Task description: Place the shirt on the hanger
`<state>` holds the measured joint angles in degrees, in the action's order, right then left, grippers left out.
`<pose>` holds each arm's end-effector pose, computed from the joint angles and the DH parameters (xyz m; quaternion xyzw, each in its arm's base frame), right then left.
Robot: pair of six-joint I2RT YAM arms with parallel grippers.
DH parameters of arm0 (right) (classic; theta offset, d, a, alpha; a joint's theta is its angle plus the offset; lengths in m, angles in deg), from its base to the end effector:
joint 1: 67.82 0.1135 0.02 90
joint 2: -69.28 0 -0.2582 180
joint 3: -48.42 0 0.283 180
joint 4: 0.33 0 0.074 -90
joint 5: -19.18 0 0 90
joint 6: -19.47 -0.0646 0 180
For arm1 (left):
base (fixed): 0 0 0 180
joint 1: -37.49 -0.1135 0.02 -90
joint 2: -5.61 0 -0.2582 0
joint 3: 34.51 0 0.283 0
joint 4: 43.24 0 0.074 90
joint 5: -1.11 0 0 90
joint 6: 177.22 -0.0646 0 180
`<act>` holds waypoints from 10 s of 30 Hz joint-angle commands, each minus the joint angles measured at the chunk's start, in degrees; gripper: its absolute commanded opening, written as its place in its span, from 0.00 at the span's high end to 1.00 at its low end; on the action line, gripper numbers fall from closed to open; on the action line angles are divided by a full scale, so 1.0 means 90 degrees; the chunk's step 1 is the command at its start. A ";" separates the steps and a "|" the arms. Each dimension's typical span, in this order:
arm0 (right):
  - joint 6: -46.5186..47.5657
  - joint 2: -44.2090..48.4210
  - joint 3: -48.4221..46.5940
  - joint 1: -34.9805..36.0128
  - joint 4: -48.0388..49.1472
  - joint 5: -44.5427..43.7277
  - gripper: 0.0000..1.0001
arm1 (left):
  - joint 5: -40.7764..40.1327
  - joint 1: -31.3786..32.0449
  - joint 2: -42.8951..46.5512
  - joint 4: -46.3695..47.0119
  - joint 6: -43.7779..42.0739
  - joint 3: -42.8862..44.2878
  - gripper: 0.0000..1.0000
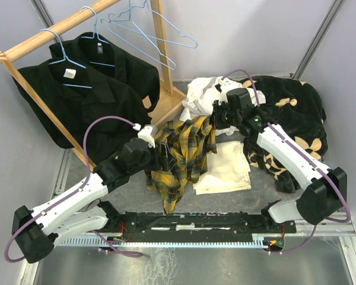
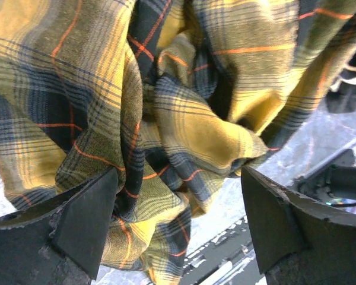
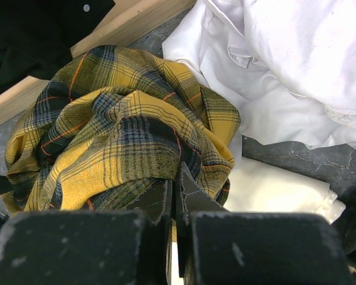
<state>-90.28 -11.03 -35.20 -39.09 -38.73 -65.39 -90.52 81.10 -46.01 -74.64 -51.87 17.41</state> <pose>0.3235 0.1843 0.3048 -0.0912 0.8819 0.2274 0.4027 0.1905 -0.1789 0.2458 0.0557 0.8689 -0.3030 0.3873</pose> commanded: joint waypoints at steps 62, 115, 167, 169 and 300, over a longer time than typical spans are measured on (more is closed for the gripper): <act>0.1939 0.3017 -0.3110 -0.0056 -0.1670 0.0538 1.00 | -0.5310 0.0181 0.0158 -0.3793 -0.0619 0.2780 0.97; 0.1937 0.2380 -0.4228 -0.0053 -0.2010 -0.2047 1.00 | -0.4477 0.0134 -0.1002 -0.3897 -0.2969 0.7272 0.97; 0.0281 -0.0226 -0.2561 0.3566 0.0110 0.0650 0.85 | -0.5290 0.0076 0.1174 -0.4088 -0.0415 0.3716 0.02; 0.0425 -0.0343 -0.2546 0.3642 -0.0089 0.0510 0.66 | -0.5265 0.0075 0.1183 -0.4065 -0.0403 0.3692 0.02; 0.1240 0.0559 -0.1627 0.3370 -0.1763 -0.2401 0.26 | -0.3930 0.0076 0.1169 -0.3510 -0.0948 0.2755 0.04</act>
<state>-77.76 -7.95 -46.96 -8.69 -44.54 -77.45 -127.33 81.87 -34.90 -109.63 -61.33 42.37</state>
